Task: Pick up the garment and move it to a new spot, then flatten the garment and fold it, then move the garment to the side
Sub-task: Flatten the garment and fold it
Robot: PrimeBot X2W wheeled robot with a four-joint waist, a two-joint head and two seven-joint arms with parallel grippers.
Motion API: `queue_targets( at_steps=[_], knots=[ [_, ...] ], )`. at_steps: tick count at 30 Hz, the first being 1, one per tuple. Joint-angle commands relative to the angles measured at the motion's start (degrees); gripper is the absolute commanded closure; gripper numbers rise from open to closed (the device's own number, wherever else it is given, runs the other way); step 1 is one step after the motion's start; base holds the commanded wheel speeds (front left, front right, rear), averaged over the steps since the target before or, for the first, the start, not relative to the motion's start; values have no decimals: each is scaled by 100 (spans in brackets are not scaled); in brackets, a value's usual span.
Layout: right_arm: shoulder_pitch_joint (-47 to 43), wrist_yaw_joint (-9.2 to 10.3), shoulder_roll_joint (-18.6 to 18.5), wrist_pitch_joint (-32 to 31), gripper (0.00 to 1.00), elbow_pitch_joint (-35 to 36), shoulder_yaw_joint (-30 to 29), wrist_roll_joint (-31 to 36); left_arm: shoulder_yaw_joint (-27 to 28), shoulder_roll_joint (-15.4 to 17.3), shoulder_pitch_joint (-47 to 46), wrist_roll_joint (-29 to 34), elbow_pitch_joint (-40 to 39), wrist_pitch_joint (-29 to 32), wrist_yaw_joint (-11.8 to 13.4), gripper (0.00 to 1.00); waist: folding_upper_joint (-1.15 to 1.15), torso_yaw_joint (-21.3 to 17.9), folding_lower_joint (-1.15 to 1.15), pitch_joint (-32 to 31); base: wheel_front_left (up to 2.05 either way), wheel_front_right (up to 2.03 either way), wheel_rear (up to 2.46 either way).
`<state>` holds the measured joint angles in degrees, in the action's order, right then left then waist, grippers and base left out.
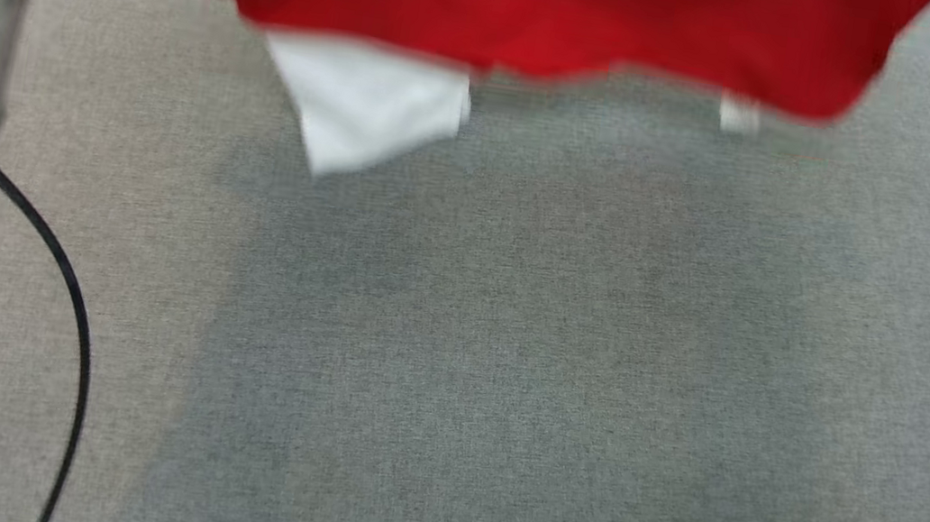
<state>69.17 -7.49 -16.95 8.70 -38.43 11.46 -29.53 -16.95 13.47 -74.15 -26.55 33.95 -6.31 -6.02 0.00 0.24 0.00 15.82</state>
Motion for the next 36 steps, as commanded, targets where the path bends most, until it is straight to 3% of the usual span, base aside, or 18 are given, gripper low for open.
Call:
queue_targets(
  at_steps=[1, 8, 17, 24, 33, 36],
  knots=[
    [285, -1, 63, 217, 100, -335, 11, 19, 10, 2, -364, 46, 359, -135, -35, 100, 0, -52, 0, 13, 0, 0, 0],
    [1217, 0, 386, 528, 100, -1670, 265, 26, -140, -74, -1255, -40, 1805, -263, -113, 100, 0, -69, 0, 221, 0, 0, 0],
    [1006, -1, 502, 283, 100, -2662, 860, -283, -636, -395, -673, -877, 2642, 169, -145, 100, 0, 156, 0, 588, 0, 0, 0],
    [67, -2, 355, 167, 100, -2069, 1498, -1017, -1067, -330, 301, -1509, 2323, 58, -146, 100, 0, 231, 0, 715, 0, 0, 0],
    [-2223, -2, -266, 551, 100, -395, 2202, -2367, -1434, 311, 2573, -2018, 981, -634, -147, 100, 0, 164, 0, 471, 0, 0, 0],
    [-2971, -1, -435, 637, 100, 151, 2258, -2556, -1525, 547, 3484, -2014, 331, -585, -13, 100, 0, 81, 0, 323, 0, 0, 0]
  ],
)
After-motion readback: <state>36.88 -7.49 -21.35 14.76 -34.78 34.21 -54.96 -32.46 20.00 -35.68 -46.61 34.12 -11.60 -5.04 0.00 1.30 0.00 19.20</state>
